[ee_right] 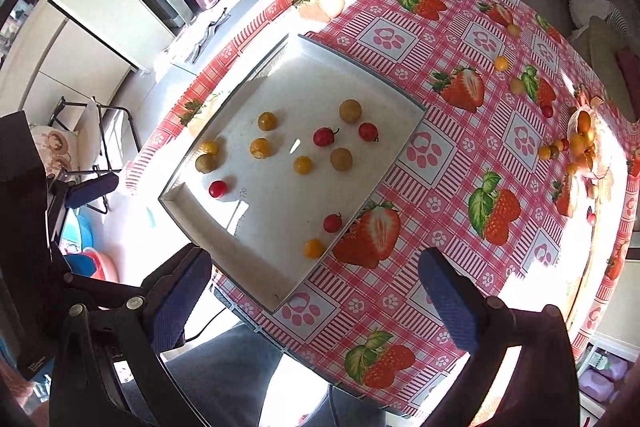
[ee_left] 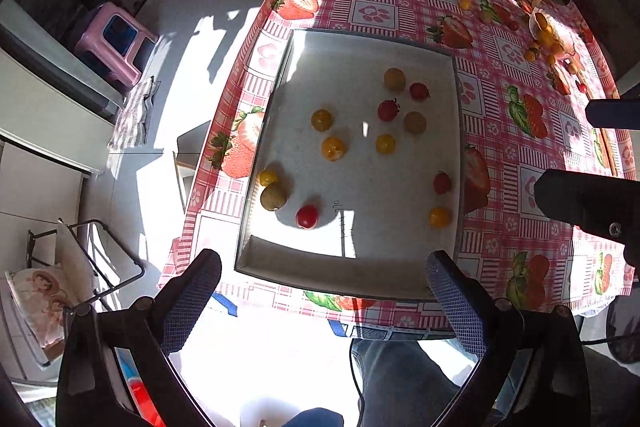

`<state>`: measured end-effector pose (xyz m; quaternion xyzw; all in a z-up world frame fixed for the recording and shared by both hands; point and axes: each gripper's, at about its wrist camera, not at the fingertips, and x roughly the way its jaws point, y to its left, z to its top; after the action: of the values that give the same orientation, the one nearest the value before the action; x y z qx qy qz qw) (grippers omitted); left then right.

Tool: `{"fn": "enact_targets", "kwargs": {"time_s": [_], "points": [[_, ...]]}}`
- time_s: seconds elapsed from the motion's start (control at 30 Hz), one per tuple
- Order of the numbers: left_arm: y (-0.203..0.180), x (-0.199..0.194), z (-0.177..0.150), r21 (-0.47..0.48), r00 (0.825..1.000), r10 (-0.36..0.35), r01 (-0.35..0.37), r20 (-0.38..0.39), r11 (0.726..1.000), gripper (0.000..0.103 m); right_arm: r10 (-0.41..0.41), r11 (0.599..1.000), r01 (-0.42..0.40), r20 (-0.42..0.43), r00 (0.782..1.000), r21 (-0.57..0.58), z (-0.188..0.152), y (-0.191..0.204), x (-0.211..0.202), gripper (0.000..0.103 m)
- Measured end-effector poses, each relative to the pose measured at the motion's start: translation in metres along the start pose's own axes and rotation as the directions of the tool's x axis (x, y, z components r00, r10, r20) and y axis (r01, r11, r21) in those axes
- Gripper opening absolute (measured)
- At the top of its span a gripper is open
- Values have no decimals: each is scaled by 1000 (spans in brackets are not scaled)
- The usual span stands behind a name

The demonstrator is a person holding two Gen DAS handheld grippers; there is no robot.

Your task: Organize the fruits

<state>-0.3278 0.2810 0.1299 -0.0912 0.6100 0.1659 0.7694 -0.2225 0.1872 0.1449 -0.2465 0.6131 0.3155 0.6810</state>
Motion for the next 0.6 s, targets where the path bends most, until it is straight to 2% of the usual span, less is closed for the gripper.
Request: {"fn": "enact_targets", "kwargs": {"time_s": [0.27,0.6], "points": [[-1,-28,3,4,998,39,-40,53,999,103,-23,999,24,30,999,-28,1,0,-17,103],[-10,-40,6,34,995,56,-59,79,998,103,-43,997,47,60,997,-62,5,2,-31,103]]}}
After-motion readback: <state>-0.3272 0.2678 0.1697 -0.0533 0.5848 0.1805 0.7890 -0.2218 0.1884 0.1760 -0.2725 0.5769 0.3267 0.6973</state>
